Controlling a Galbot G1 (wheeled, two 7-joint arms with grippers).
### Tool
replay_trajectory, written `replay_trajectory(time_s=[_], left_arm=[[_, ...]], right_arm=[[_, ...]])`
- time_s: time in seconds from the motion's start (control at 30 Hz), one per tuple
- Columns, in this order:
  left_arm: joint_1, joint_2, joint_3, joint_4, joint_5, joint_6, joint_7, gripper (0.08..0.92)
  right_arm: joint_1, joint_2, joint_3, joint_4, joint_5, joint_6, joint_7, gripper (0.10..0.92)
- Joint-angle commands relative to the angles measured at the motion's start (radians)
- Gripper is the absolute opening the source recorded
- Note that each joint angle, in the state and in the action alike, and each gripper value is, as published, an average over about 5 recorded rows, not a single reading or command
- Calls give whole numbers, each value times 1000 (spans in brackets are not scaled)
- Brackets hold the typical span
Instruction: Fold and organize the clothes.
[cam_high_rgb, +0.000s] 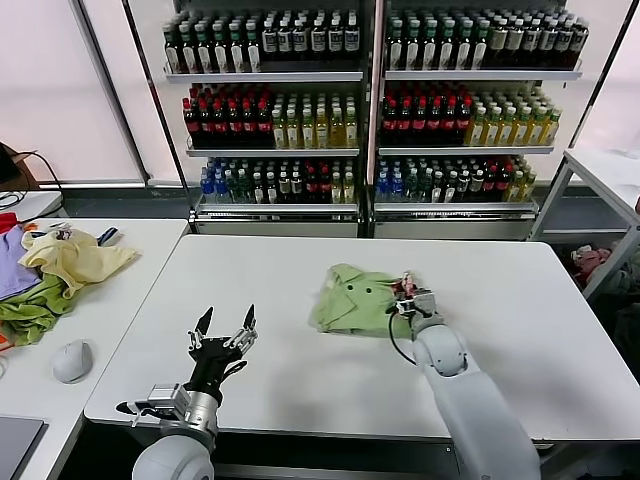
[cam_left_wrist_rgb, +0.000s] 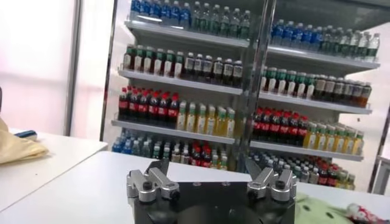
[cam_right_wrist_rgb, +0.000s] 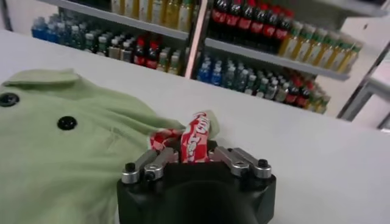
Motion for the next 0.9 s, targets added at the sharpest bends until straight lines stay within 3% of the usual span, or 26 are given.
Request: replay_trajectory(time_s=[0.03,0.2,0.53,0.7,0.9], left_arm=[[8,-17,34,-3,39,-2,2,823],[19,-30,50,-7,56,-4,6,823],[51,-51,82,-33,92,-4,23,823],[69,-51,91,-50,112,-5,44,823],[86,-55,102,-64,135,-9,64,823]], right_arm=[[-27,-85,61,-68,-120,417,10,395],[-147,-103,133,75,-96,480,19,533],[-539,-133,376,529,171,290,-32,801],[-740,-116,469,697,223,262,-86,822],[-879,-73,485,783,126,333,-107,823]])
